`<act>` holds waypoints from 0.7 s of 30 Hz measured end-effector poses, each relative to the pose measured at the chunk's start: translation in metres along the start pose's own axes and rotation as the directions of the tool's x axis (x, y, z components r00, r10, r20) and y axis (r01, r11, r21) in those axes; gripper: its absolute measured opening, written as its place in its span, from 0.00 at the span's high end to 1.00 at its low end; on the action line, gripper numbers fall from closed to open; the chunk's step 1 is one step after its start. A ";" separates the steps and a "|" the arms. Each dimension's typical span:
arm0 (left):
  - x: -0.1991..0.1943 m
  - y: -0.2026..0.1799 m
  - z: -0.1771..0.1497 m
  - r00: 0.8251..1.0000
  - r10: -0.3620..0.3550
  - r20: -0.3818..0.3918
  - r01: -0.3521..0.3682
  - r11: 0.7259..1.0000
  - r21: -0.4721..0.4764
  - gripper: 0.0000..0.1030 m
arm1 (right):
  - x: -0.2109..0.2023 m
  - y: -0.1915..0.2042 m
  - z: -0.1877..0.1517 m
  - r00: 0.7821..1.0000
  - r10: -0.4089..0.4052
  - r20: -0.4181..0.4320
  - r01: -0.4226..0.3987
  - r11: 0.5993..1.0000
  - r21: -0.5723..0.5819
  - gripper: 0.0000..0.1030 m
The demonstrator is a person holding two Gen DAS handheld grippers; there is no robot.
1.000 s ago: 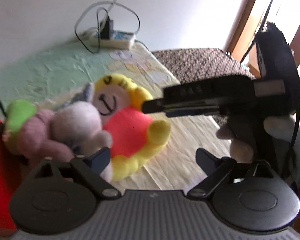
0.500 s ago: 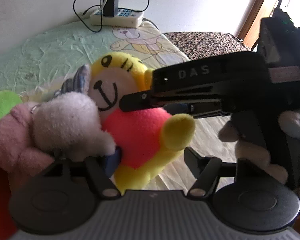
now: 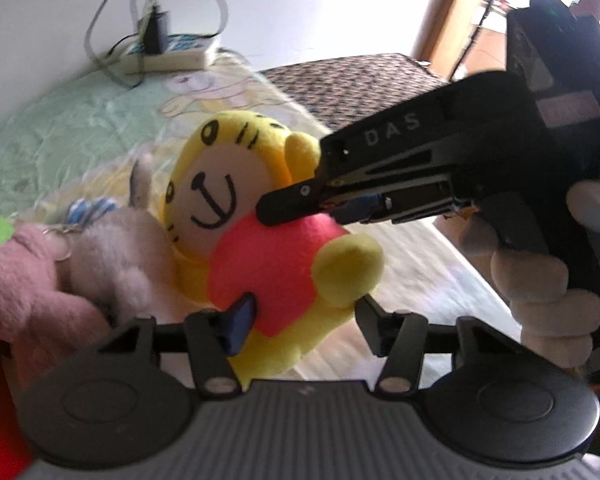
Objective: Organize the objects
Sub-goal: 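Close the right gripper on the tiger's pink body and lift it, then carry the tiger with the right gripper and lower it into the red box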
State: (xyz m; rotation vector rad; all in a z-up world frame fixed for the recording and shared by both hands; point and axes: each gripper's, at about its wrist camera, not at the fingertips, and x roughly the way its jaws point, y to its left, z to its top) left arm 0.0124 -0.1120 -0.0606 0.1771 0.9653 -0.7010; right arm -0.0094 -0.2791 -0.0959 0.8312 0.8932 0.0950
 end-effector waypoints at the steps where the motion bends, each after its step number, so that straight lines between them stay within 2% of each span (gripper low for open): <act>1: -0.003 -0.004 -0.002 1.000 -0.009 0.004 0.009 1.000 0.014 0.46 | -0.007 0.001 -0.004 1.000 -0.009 0.008 0.009 1.000 -0.001 0.72; 5: -0.020 -0.018 -0.011 0.998 -0.058 0.022 0.057 0.997 0.050 0.47 | -0.032 0.005 -0.018 0.999 -0.027 0.035 0.026 1.000 0.006 0.72; 11: -0.047 -0.034 -0.023 0.994 -0.095 0.063 0.088 0.991 0.102 0.49 | -0.057 0.017 -0.037 0.998 -0.033 0.062 0.032 0.999 0.020 0.72; 21: -0.098 -0.035 -0.047 0.981 -0.088 0.171 0.067 0.990 0.128 0.49 | -0.080 0.050 -0.063 0.994 0.025 0.105 -0.022 0.999 -0.032 0.72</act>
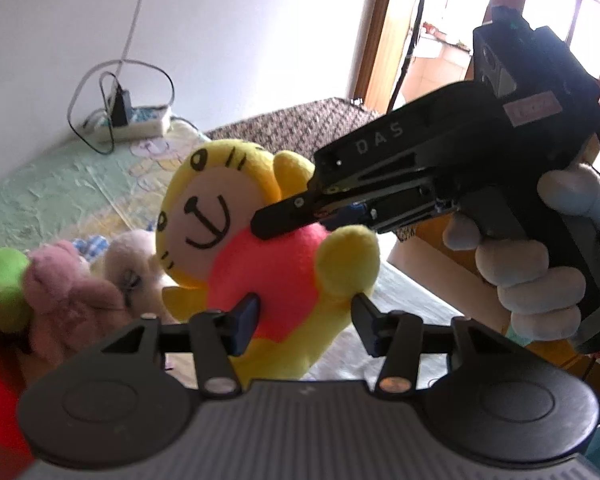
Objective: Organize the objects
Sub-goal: 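Carry the tiger with the right gripper and lower it into the red box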
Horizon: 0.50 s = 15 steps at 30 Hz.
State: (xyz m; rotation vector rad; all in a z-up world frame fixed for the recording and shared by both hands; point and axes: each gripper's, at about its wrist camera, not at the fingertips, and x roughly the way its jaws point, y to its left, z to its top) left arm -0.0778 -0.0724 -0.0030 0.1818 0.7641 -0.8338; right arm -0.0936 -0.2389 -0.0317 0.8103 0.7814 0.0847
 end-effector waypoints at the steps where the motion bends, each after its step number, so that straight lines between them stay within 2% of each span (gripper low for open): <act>1: -0.007 0.002 -0.001 1.000 0.001 0.015 -0.001 1.000 0.000 0.49 | -0.001 0.007 -0.002 1.000 0.010 0.010 -0.010 1.000 -0.010 0.72; 7: -0.056 0.026 -0.006 0.995 0.025 0.098 -0.024 1.000 -0.005 0.49 | 0.004 0.052 -0.010 0.996 0.075 0.043 -0.073 0.996 -0.050 0.72; 15: -0.128 0.085 -0.018 0.976 0.101 0.191 -0.095 0.995 -0.040 0.49 | 0.041 0.126 -0.016 0.982 0.182 0.041 -0.178 0.979 -0.095 0.72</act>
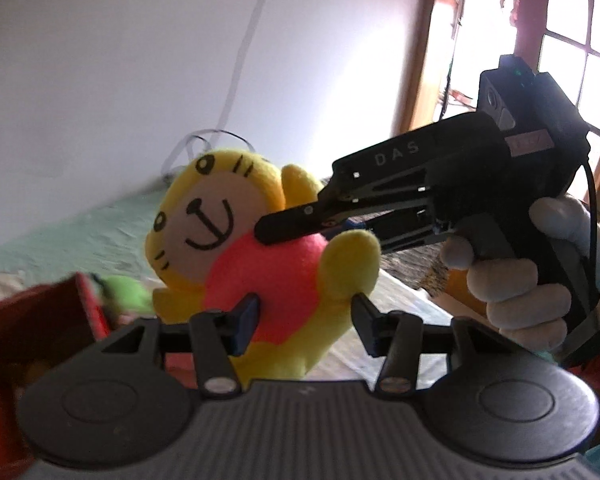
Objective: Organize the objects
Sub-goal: 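Carry the tiger with the right gripper and lower it into the red box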
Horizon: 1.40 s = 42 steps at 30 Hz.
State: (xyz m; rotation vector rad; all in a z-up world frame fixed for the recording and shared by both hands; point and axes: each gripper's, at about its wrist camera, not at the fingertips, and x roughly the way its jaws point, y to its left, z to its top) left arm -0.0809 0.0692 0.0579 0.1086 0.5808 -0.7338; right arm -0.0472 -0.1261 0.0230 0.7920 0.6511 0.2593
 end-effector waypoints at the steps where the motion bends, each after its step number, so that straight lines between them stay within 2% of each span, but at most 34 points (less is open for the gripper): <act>1: -0.006 0.009 0.000 1.000 0.013 0.006 -0.013 1.000 0.000 0.49 | 0.008 0.008 -0.001 1.000 0.006 0.000 -0.006 1.000 -0.007 0.72; 6: -0.027 0.049 -0.006 0.996 0.079 0.028 -0.079 0.997 -0.005 0.49 | 0.047 0.043 -0.007 0.999 0.035 0.001 -0.035 0.999 -0.030 0.73; 13: -0.031 0.106 -0.022 0.990 0.139 0.012 -0.138 0.990 -0.040 0.47 | 0.103 0.075 -0.021 1.000 -0.005 0.005 0.006 0.999 -0.039 0.73; 17: -0.021 0.135 -0.034 0.987 0.156 -0.031 -0.158 0.986 -0.060 0.44 | 0.132 0.081 -0.033 0.998 -0.064 0.020 0.065 0.996 -0.060 0.73; 21: -0.012 0.158 -0.050 0.986 0.144 -0.083 -0.151 0.985 -0.087 0.44 | 0.154 0.088 -0.045 0.989 -0.148 0.013 0.149 0.984 -0.095 0.73; 27: 0.007 0.175 -0.072 0.975 0.150 -0.162 -0.166 0.982 -0.088 0.44 | 0.176 0.099 -0.063 0.969 -0.248 -0.003 0.244 0.956 -0.165 0.73; 30: -0.002 0.178 -0.087 0.970 0.133 -0.201 -0.155 0.983 -0.098 0.45 | 0.180 0.100 -0.068 0.959 -0.281 -0.023 0.273 0.945 -0.181 0.73; 32: -0.006 0.178 -0.090 0.974 0.122 -0.190 -0.142 0.985 -0.101 0.47 | 0.177 0.100 -0.068 0.957 -0.291 -0.020 0.282 0.942 -0.183 0.73; 37: -0.018 0.180 -0.089 0.984 0.065 -0.164 -0.088 0.988 -0.131 0.44 | 0.169 0.104 -0.064 0.952 -0.305 -0.036 0.295 0.940 -0.172 0.73; 40: -0.023 0.183 -0.090 0.988 0.057 -0.143 -0.074 0.990 -0.120 0.44 | 0.178 0.102 -0.063 0.937 -0.347 -0.051 0.331 0.924 -0.192 0.73; 42: -0.029 0.170 -0.096 0.986 0.073 -0.153 -0.091 0.989 -0.116 0.44 | 0.188 0.095 -0.063 0.929 -0.361 -0.080 0.343 0.922 -0.181 0.72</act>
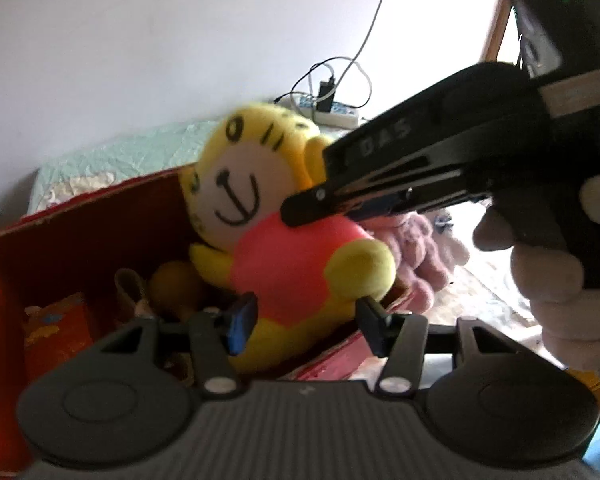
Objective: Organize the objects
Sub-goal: 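Carry the tiger with the right gripper and lower it into the red box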
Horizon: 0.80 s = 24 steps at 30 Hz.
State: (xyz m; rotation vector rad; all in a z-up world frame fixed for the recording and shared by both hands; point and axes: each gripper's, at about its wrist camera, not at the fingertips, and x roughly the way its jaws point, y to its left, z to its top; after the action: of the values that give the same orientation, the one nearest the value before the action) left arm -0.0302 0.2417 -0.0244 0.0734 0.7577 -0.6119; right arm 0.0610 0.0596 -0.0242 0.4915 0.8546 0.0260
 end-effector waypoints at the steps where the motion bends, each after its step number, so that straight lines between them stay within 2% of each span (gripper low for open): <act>1: 0.004 0.011 -0.001 1.000 0.004 -0.001 -0.004 1.000 -0.008 0.44 | 0.006 -0.002 -0.001 1.000 -0.007 -0.014 0.007 1.000 0.010 0.72; 5: -0.007 0.020 -0.004 1.000 0.005 0.031 -0.004 0.999 -0.043 0.44 | 0.017 -0.005 -0.008 1.000 -0.012 -0.013 0.012 1.000 0.007 0.73; 11: -0.022 0.033 0.005 0.996 0.074 0.051 -0.066 0.989 -0.134 0.44 | 0.016 -0.008 -0.010 1.000 0.016 0.005 -0.016 1.000 0.008 0.73; 15: -0.011 0.037 0.017 0.989 0.151 0.000 -0.148 0.971 -0.189 0.46 | 0.012 -0.012 -0.010 0.999 0.049 0.013 -0.050 0.998 0.030 0.71; 19: 0.006 0.033 0.023 0.975 0.209 -0.077 -0.221 0.956 -0.193 0.47 | 0.007 -0.015 -0.013 0.997 0.071 0.021 -0.071 0.997 0.041 0.71; 24: 0.034 0.030 0.028 0.957 0.251 -0.144 -0.274 0.947 -0.169 0.47 | -0.002 -0.018 -0.019 0.996 0.078 0.051 -0.080 0.996 0.035 0.71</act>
State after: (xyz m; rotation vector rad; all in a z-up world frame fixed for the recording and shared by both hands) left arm 0.0229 0.2421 -0.0307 0.0369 0.9028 -0.2812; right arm 0.0432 0.0508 -0.0408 0.5584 0.7879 0.0709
